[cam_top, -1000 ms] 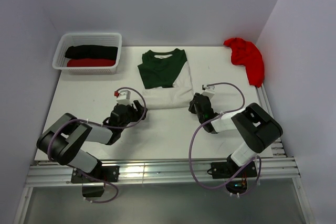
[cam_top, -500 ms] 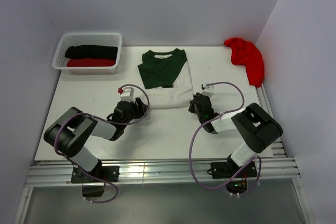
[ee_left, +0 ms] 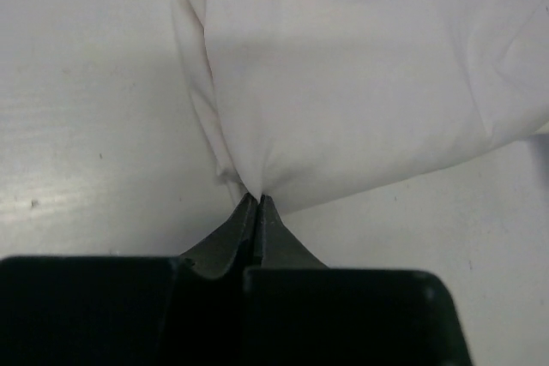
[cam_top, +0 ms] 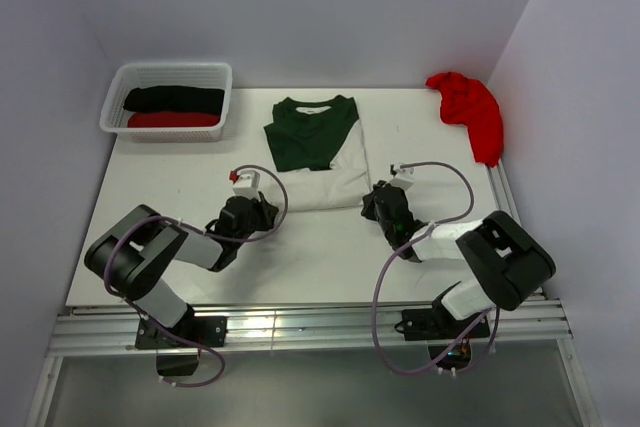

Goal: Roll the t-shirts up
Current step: Roll the tshirt

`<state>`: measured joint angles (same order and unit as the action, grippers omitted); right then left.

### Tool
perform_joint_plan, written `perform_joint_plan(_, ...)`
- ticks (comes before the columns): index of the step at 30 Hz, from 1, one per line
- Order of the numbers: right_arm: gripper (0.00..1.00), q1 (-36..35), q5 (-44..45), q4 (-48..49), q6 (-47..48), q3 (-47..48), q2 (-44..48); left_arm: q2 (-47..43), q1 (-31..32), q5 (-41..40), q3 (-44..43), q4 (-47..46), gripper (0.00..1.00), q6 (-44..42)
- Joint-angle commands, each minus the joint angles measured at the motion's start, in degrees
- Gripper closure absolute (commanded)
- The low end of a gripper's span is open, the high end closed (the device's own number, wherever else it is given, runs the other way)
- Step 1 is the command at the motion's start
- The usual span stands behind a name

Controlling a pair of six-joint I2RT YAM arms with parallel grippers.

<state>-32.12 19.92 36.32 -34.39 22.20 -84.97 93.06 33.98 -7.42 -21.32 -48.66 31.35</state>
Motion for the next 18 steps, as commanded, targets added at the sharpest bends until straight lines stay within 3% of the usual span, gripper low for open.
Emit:
perform_joint_plan(1, 1.0, -2.2, 2.7, -3.5, -4.4, -2.2, 3.9, -4.5, 2.1, -1.2, 3.9, -1.8, 1.0, 2.8)
perform_joint_plan(3, 1.0, -4.0, 4.8, -8.5, -6.2, -1.9, 5.2, -7.8, 4.5, -2.9, 5.9, -0.4, 1.0, 3.8)
perform_joint_plan(9, 1.0, -18.4, 18.7, -29.8, -14.8, 0.8, 11.0, -21.2, 13.1, -9.3, 9.5, 12.3, 1.0, 9.3)
perform_joint_plan(18, 1.0, -26.2, 14.1, -50.3, -27.0, -1.6, 25.0, -42.0, 25.1, -15.4, 8.8, 40.2, 1.0, 21.7)
